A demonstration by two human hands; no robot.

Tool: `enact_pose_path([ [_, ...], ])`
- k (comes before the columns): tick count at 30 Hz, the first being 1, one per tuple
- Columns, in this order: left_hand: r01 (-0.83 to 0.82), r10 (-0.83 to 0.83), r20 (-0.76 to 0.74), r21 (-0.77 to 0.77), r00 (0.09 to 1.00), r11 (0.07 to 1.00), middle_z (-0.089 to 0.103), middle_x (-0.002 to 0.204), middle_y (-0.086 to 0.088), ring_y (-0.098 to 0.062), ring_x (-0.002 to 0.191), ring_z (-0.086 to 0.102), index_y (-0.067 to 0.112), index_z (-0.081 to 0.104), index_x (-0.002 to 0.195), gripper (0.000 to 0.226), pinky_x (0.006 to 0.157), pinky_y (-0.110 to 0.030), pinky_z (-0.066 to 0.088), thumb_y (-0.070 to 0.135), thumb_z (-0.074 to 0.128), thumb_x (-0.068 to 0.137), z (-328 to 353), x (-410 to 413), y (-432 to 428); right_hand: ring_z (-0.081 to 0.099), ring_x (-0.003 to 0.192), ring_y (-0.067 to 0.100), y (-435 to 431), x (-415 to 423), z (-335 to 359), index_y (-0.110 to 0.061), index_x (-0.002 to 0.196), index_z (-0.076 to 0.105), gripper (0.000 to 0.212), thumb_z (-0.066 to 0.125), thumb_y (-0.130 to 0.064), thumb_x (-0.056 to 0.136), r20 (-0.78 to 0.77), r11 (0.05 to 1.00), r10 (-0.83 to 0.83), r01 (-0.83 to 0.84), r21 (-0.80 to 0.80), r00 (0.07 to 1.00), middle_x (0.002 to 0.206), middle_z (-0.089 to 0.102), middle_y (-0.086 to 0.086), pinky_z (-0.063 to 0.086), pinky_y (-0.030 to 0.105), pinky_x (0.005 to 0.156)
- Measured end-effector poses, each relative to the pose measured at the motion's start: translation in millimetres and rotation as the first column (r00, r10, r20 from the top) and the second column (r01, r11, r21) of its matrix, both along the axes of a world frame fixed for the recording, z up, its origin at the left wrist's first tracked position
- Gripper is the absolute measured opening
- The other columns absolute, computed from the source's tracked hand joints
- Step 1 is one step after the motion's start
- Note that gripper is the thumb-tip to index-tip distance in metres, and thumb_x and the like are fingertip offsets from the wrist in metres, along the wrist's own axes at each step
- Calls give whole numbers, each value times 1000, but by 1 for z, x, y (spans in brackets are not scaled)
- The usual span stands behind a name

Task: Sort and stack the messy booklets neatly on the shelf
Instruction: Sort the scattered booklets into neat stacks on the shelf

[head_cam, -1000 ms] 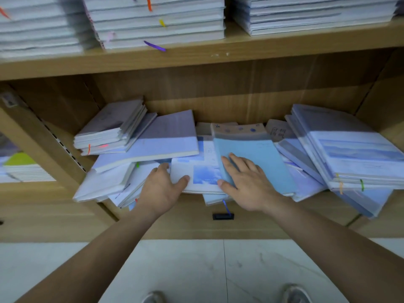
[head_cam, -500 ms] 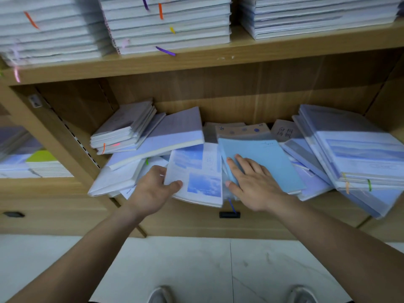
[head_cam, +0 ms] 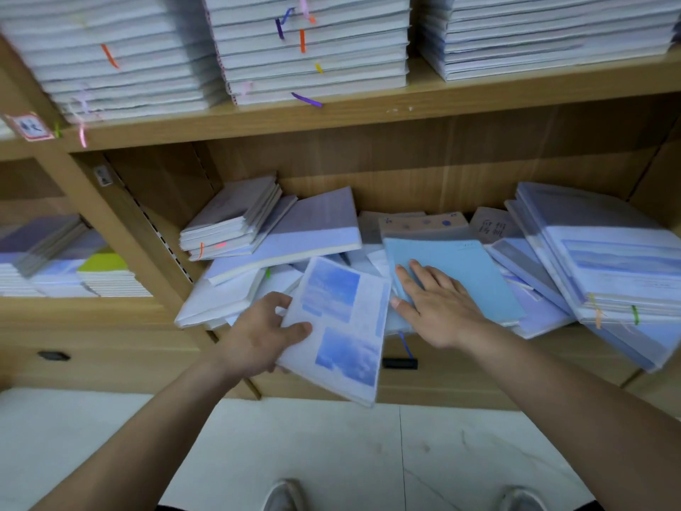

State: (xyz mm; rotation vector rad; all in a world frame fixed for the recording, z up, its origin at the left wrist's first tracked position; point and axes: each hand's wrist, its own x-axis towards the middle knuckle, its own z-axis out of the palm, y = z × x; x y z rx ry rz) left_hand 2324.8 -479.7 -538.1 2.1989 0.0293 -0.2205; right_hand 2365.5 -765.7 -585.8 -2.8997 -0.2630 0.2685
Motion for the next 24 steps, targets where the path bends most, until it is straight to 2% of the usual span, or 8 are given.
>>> enact_pose_path([
  [3, 26, -24, 41, -50, 999, 998, 71, 68, -2, -17, 48, 57, 18, 54, 110, 25, 37, -27, 39, 18, 70, 91, 8, -18, 24, -1, 154, 21, 5, 3, 10, -32, 160, 2, 68, 14, -64, 101, -26, 997, -37, 39, 60, 999, 168, -6, -5, 10, 44, 123],
  [6, 3, 18, 112, -182, 994, 983, 76, 78, -7, -23, 59, 66, 21, 53, 111, 27, 48, -34, 49, 18, 71, 91, 14, -25, 33, 18, 149, 26, 13, -2, 22, -25, 155, 31, 64, 20, -60, 102, 4, 973, -85, 82, 214, 996, 164, 23, 2, 23, 44, 119],
  [10, -4, 65, 158, -356, 985, 934, 77, 93, -10, -38, 84, 73, 19, 53, 116, 31, 72, -50, 58, 20, 71, 91, 16, -21, 20, 52, 116, 28, 30, -26, 37, -22, 114, 63, 47, 31, -55, 102, 96, 922, -61, 19, 387, 993, 118, 65, 2, 45, 44, 94],
  [13, 13, 60, 174, -391, 983, 920, 77, 97, -6, -31, 88, 74, 13, 51, 118, 27, 74, -42, 61, 16, 64, 95, 14, -12, 2, 60, 82, 15, 40, -40, 39, -30, 100, 53, 29, 43, -57, 99, 69, 863, -17, -20, 505, 997, 84, 61, -11, 47, 37, 68],
  [17, 16, 59, 189, -370, 980, 929, 77, 98, -3, -25, 85, 75, 14, 49, 121, 30, 72, -40, 61, 22, 64, 96, 10, -1, -12, 64, 82, 6, 35, -40, 36, -30, 138, 40, 52, 63, -43, 94, 47, 779, -83, 35, 626, 995, 96, 63, -16, 52, 29, 73],
  [19, 16, 63, 199, -370, 978, 929, 77, 97, -3, -24, 85, 75, 15, 49, 122, 30, 71, -38, 61, 23, 62, 97, 9, 2, -16, 64, 75, 4, 33, -37, 40, -25, 143, 38, 57, 66, -33, 94, 44, 730, -137, 71, 680, 990, 91, 60, -14, 52, 25, 67],
  [22, -10, 99, 237, -352, 967, 936, 77, 98, 2, -18, 86, 75, 21, 50, 122, 28, 73, -38, 60, 27, 61, 97, 8, 7, -13, 66, 55, 11, 37, -29, 46, -15, 126, 53, 32, 62, -28, 98, -102, 566, -158, 174, 806, 982, 78, 66, 1, 51, 29, 47],
  [24, -25, 122, 272, -335, 955, 942, 75, 102, 2, -16, 89, 74, 26, 51, 120, 27, 76, -40, 60, 31, 62, 96, 8, 11, -4, 63, 46, 18, 48, -27, 47, -25, 113, 54, 11, 53, -27, 103, -147, 549, -57, 154, 821, 987, 64, 66, 6, 43, 25, 40],
])
